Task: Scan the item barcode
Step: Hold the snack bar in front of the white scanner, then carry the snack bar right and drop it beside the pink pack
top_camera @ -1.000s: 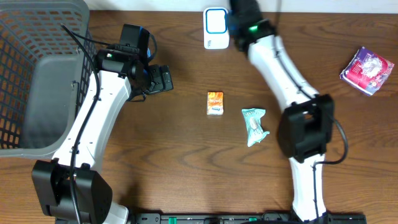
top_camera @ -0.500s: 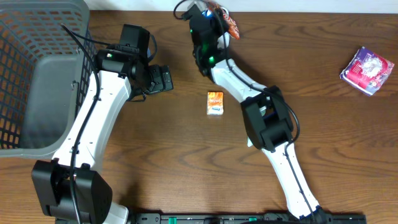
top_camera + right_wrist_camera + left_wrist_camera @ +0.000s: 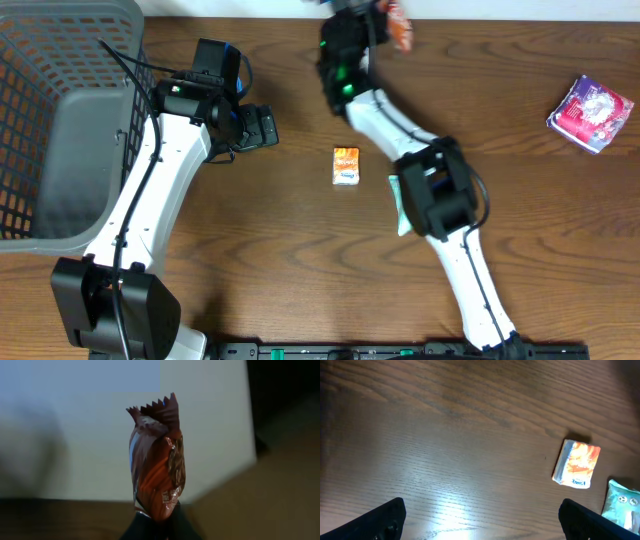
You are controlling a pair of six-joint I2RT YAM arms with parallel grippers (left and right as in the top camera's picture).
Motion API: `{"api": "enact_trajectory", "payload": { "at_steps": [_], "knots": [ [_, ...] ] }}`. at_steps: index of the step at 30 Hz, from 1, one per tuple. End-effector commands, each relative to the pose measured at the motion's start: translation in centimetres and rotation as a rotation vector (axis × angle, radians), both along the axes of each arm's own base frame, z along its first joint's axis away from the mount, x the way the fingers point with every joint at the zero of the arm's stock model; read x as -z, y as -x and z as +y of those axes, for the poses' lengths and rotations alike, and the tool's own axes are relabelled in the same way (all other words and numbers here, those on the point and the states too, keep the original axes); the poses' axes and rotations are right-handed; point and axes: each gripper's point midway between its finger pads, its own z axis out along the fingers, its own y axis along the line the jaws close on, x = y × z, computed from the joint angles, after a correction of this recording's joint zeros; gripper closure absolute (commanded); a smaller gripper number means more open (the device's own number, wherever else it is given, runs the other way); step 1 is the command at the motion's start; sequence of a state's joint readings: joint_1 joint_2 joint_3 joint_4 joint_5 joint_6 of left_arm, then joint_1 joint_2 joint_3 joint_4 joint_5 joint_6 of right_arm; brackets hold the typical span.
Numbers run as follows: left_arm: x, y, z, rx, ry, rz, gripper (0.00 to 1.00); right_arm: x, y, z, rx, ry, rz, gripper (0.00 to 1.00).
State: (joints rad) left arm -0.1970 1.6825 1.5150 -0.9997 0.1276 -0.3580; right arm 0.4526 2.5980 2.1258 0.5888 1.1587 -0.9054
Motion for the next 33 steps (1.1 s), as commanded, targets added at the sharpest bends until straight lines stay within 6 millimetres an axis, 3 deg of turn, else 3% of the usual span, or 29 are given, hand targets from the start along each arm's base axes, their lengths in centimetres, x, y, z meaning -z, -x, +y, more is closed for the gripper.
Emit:
{"api": "enact_trajectory", "payload": {
  "at_steps": [1,5,7,10,13,16,20,25,28,32,33],
  "knots": [
    [0.4,0.2,0.3,0.011,-0.017,0.013,0.02,-4.8,2.7,-11.9,0.372,-0.056,-0.060,0.99],
    [0.4,0.2,0.3,0.011,-0.017,0.013,0.02,-3.5,5.1,-21.0,0.649,-0.025,0.039,0.99],
    [0.4,0.2,0.3,0.011,-0.017,0.013,0.02,-2.8,6.0,-24.3,0.733,0.001,0.100,0.99],
    [0.4,0.2,0.3,0.011,-0.017,0.013,0.02,-1.8,7.0,-27.2,0.801,0.018,0.143,0.99],
    [0.4,0.2,0.3,0.011,-0.017,0.013,0.02,-0.4,7.0,-28.1,0.794,0.040,0.196,0.99],
    [0.4,0.2,0.3,0.011,-0.017,0.013,0.02,2.2,6.2,-27.2,0.684,0.053,0.313,0.99],
    [0.4,0.2,0.3,0.011,-0.017,0.013,0.02,6.1,5.8,-25.9,0.469,-0.088,0.482,0.86],
    [0.4,0.2,0.3,0.011,-0.017,0.013,0.02,5.2,7.2,-28.2,0.439,-0.249,0.481,0.90],
    [0.4,0.2,0.3,0.011,-0.017,0.013,0.02,5.9,8.4,-29.1,0.388,-0.361,0.557,0.89],
    [0.4,0.2,0.3,0.011,-0.017,0.013,0.02,7.3,10.7,-31.7,0.419,-0.494,0.604,0.74],
    [0.4,0.2,0.3,0.011,-0.017,0.013,0.02,7.9,11.3,-32.0,0.421,-0.527,0.629,0.65]
  ]
}}
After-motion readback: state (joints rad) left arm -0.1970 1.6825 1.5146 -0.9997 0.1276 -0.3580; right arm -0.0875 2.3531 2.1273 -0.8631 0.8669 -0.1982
